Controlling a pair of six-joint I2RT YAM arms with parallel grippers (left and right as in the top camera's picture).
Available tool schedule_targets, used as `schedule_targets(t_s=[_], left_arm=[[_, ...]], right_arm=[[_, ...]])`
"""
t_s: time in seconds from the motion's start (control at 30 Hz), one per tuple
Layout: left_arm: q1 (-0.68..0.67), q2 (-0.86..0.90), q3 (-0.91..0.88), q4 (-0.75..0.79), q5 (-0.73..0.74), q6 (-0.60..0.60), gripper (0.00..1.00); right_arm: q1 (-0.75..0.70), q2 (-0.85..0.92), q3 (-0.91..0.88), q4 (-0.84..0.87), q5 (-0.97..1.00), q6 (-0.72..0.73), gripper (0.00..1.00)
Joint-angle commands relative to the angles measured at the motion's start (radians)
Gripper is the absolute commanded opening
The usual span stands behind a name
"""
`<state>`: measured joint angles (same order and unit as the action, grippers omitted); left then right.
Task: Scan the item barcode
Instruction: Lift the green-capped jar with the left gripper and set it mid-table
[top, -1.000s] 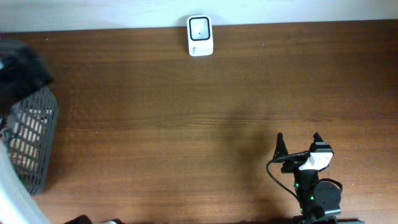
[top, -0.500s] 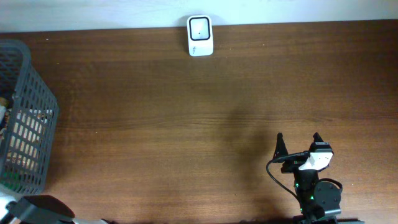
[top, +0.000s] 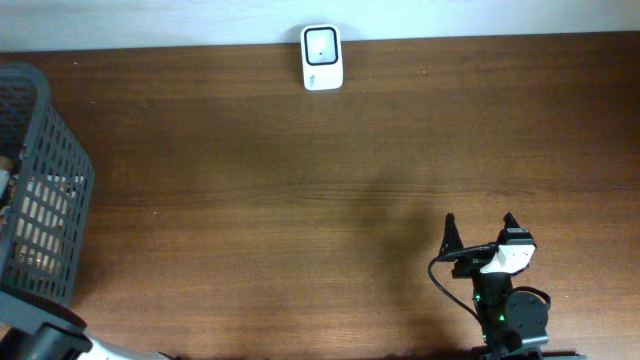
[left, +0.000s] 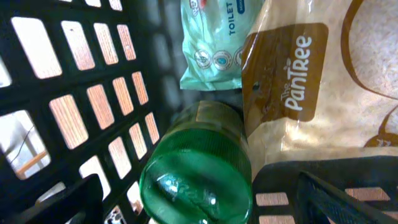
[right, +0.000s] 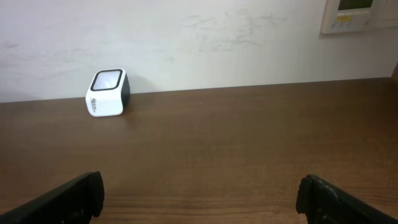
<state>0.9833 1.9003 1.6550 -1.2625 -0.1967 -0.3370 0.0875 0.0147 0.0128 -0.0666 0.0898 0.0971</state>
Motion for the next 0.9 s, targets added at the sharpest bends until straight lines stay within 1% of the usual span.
schedule_targets(t_s=[0.0,0.03,0.17,0.3,0.33,0.4,0.43,0.5,0.57,0.63,0.73,0.8,0.87], left_arm=[[0.011,0.003,-0.054,0.032,-0.01,-0.01,0.96],[0.01,0.003,-0.081,0.055,0.002,-0.01,0.96],[0.01,0.003,-0.115,0.074,0.028,-0.01,0.87],[0.01,0.003,-0.141,0.08,0.043,-0.01,0.84],[0.01,0.003,-0.151,0.086,0.055,-0.01,0.77],[0.01,0.003,-0.159,0.096,0.069,-0.01,0.68],[0.01,0.003,-0.158,0.096,0.07,-0.01,0.62],[0.01,0.003,-0.157,0.095,0.07,-0.01,0.58],[0.01,0.003,-0.118,0.066,0.071,-0.01,0.59],[0.01,0.003,0.034,-0.019,0.145,-0.01,0.58],[0.005,0.003,0.262,-0.142,0.156,-0.009,0.54],[0.0,0.0,0.462,-0.225,0.167,-0.009,0.54],[-0.027,-0.008,0.644,-0.281,0.2,-0.009,0.5]], right_arm=[[-0.003,-0.006,-0.007,-0.004,0.012,-0.004,0.98],[-0.003,-0.006,-0.007,-0.004,0.012,-0.004,0.98],[-0.003,-0.006,-0.007,-0.004,0.012,-0.004,0.98],[-0.003,-0.006,-0.007,-0.004,0.012,-0.004,0.98],[-0.003,-0.006,-0.007,-0.004,0.012,-0.004,0.98],[-0.003,-0.006,-0.007,-0.004,0.012,-0.004,0.98],[-0.003,-0.006,-0.007,-0.004,0.012,-0.004,0.98],[-0.003,-0.006,-0.007,-0.004,0.012,-0.004,0.98],[-0.003,-0.006,-0.007,-0.004,0.012,-0.004,0.98],[-0.003,-0.006,-0.007,-0.004,0.012,-0.004,0.98],[-0.003,-0.006,-0.007,-0.004,0.012,-0.004,0.98],[-0.003,-0.006,-0.007,-0.005,0.012,-0.004,0.98],[-0.003,-0.006,-0.007,-0.004,0.012,-0.004,0.98]])
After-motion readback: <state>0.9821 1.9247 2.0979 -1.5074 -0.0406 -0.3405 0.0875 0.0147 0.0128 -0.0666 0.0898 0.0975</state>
